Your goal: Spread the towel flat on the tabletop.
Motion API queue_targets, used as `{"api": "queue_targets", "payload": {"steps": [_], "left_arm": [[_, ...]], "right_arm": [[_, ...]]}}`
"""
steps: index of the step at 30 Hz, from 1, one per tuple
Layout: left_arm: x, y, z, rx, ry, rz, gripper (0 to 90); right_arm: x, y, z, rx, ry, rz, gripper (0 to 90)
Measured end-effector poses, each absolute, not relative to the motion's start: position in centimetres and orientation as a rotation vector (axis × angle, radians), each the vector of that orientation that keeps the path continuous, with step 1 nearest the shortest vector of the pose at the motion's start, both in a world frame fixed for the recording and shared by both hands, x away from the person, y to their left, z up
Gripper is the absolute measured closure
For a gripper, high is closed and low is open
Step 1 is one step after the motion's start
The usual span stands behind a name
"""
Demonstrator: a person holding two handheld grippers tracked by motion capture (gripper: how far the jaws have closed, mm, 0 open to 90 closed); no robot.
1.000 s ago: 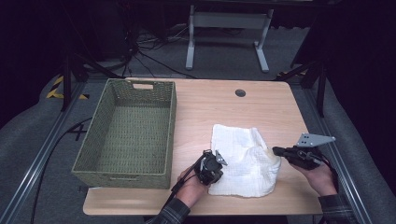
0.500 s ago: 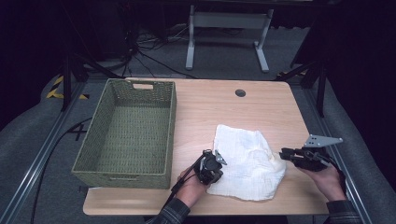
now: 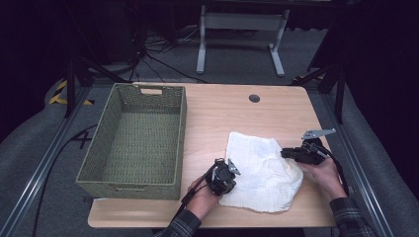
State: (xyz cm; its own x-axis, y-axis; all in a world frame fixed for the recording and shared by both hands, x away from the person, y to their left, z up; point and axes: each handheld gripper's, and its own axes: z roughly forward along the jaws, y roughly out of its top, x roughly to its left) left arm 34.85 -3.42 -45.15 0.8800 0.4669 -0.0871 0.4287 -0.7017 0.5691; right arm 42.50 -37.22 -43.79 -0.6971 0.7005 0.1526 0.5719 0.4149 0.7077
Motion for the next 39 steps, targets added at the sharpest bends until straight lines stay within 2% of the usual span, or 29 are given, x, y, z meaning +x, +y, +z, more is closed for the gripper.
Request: {"api": "queue_targets", "payload": {"steps": [2,14,19,25,31,33,36,39], "left_arm": [[34.9,-3.4,-45.1,2.448,0.643,0.08,89.8],[34.9,-3.4,-45.1,2.451,0.641,0.076,89.8],[34.9,-3.4,-45.1,2.449,0.64,0.073,89.8],[34.9,-3.4,-45.1,2.451,0.637,0.076,89.8],[34.9,-3.4,-45.1,2.45,0.637,0.077,89.8],[34.9,-3.4,-45.1,2.449,0.639,0.079,89.8],[34.9,-3.4,-45.1,2.45,0.638,0.079,89.7],[34.9,-3.4,-45.1,2.45,0.634,0.077,89.8]], "right_arm": [[42.5,-37.2,-43.6,1.123,2.49,1.161,89.2],[40.7,-35.7,-40.2,0.965,2.419,1.291,90.0],[39.3,-33.1,-39.4,0.834,2.461,1.338,90.0],[37.8,-29.7,-39.5,0.699,2.541,1.353,90.0],[36.5,-26.2,-41.4,0.595,2.684,1.282,89.8],[36.2,-25.5,-42.0,0.578,2.725,1.258,89.2],[36.0,-25.7,-41.6,0.55,2.704,1.289,81.9],[36.2,-26.8,-40.5,0.575,2.645,1.317,81.3]]}}
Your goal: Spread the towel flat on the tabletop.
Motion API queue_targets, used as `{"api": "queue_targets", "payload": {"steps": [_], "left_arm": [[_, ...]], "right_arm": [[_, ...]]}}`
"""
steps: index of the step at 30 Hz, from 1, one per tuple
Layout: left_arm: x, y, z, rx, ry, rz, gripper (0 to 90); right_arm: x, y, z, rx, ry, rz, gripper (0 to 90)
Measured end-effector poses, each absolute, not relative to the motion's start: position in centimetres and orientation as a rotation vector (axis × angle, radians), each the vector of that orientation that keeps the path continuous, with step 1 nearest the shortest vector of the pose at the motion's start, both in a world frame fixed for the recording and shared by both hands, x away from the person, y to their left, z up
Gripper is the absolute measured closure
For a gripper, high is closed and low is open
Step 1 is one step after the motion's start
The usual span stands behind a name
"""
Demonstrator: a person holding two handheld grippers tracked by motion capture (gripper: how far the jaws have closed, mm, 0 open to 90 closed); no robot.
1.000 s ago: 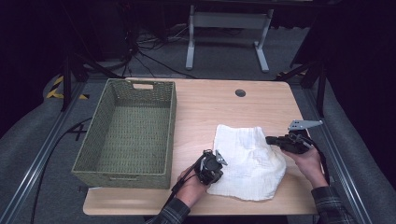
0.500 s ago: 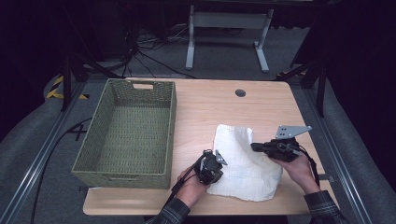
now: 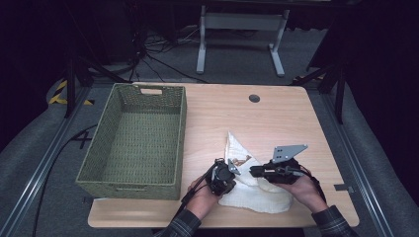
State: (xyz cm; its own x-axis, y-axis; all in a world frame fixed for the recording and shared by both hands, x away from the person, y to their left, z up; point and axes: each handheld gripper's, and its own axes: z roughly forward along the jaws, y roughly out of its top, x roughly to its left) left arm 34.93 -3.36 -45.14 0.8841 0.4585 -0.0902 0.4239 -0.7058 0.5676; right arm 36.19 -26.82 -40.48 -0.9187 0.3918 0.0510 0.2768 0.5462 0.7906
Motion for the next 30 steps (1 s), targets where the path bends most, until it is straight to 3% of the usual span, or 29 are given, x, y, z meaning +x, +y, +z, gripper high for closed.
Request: {"api": "queue_targets", "payload": {"steps": [7,22,27,30], "left_arm": [[34.9,-3.4,-45.1,2.449,0.639,0.073,89.8],[34.9,-3.3,-45.1,2.45,0.634,0.072,89.8],[35.0,-3.3,-45.1,2.45,0.634,0.072,89.7],[35.0,-3.3,-45.1,2.45,0.634,0.072,89.8]], "right_arm": [[39.0,-29.2,-40.9,0.725,2.594,1.277,79.0],[42.8,-27.2,-44.8,0.81,2.667,1.145,74.7],[42.7,-27.1,-44.8,0.793,2.678,1.136,87.1],[42.6,-27.4,-44.4,0.788,2.669,1.157,88.2]]}}
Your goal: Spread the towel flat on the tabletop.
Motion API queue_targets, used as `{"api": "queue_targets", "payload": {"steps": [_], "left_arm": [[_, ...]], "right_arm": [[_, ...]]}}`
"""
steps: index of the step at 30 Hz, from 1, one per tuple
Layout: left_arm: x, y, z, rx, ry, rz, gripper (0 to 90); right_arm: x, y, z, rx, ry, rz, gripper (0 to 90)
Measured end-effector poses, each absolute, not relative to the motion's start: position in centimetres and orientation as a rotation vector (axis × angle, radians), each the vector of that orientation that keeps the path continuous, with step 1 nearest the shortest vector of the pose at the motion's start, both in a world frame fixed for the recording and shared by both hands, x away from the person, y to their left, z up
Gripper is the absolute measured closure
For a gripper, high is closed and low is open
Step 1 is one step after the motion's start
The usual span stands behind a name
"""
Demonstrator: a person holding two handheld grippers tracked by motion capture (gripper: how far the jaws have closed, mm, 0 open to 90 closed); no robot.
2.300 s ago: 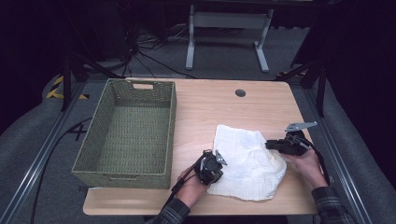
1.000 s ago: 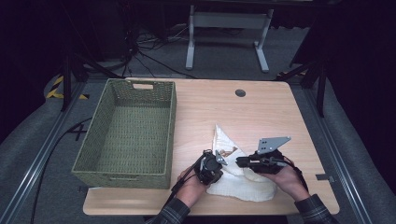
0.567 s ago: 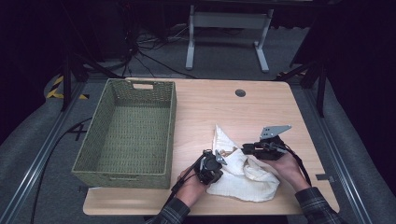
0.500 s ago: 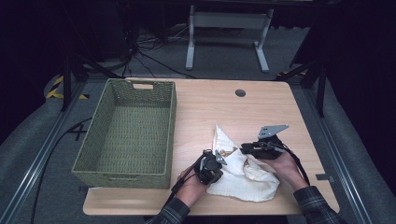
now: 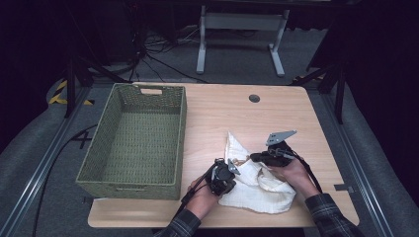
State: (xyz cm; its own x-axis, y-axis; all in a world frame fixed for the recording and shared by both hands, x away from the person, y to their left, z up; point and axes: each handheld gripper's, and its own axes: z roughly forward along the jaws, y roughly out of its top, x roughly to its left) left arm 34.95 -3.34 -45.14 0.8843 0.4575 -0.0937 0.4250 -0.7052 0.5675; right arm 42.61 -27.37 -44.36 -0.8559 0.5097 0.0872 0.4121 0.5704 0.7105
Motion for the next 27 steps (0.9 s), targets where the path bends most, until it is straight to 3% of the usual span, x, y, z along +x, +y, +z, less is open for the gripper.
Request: {"api": "queue_targets", "payload": {"steps": [12,27], "left_arm": [[34.9,-3.4,-45.1,2.452,0.633,0.074,89.8],[34.9,-3.4,-45.1,2.457,0.635,0.077,89.8]], "right_arm": [[42.7,-30.2,-41.4,0.807,2.531,1.25,89.0],[44.9,-35.0,-40.3,0.926,2.396,1.209,89.0]]}}
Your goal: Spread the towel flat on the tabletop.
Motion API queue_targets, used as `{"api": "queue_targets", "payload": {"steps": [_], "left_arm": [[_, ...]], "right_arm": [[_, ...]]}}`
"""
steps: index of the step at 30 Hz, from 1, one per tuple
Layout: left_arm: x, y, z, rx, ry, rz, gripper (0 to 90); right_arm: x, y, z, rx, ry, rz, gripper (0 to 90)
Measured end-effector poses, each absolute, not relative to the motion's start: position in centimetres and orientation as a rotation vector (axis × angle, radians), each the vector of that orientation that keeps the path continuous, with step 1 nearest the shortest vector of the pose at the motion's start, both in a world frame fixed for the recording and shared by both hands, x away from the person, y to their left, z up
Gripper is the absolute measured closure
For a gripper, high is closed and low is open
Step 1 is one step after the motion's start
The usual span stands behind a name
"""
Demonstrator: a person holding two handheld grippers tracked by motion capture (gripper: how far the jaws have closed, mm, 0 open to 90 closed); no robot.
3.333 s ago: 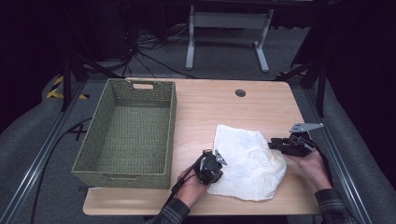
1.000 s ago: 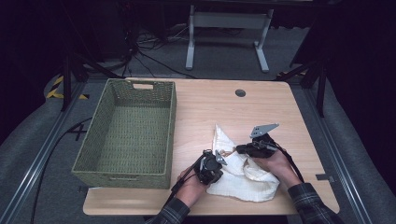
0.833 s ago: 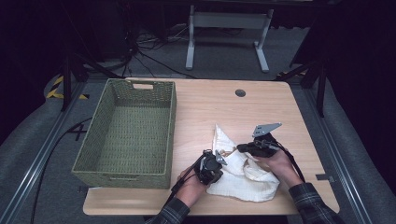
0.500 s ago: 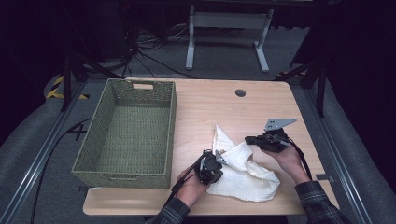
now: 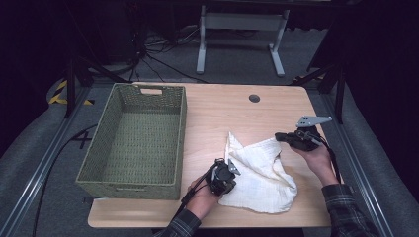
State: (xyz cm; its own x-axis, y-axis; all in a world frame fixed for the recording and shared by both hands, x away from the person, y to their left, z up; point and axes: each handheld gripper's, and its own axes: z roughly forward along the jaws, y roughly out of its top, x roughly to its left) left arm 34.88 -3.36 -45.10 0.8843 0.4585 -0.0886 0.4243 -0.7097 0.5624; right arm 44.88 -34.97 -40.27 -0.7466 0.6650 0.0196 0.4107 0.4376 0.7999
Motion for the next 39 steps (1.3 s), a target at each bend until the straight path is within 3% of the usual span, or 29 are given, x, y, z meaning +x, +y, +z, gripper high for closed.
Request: {"api": "queue_targets", "payload": {"steps": [18,21,24,31,39], "left_arm": [[34.9,-3.4,-45.1,2.457,0.638,0.077,89.8],[34.8,-3.4,-45.1,2.455,0.638,0.086,89.7],[34.7,-3.3,-45.1,2.461,0.639,0.086,89.8],[34.0,-2.1,-45.1,2.454,0.685,0.114,89.8],[33.3,-1.7,-45.1,2.457,0.702,0.142,89.7]], "right_arm": [[46.5,-39.3,-40.9,1.054,2.303,1.111,88.4],[46.4,-39.7,-40.9,1.075,2.294,1.109,74.8],[45.9,-39.8,-40.6,1.066,2.297,1.109,72.4],[43.1,-39.6,-40.5,1.031,2.358,1.135,77.9],[39.1,-38.8,-41.1,0.971,2.457,1.15,78.0]]}}
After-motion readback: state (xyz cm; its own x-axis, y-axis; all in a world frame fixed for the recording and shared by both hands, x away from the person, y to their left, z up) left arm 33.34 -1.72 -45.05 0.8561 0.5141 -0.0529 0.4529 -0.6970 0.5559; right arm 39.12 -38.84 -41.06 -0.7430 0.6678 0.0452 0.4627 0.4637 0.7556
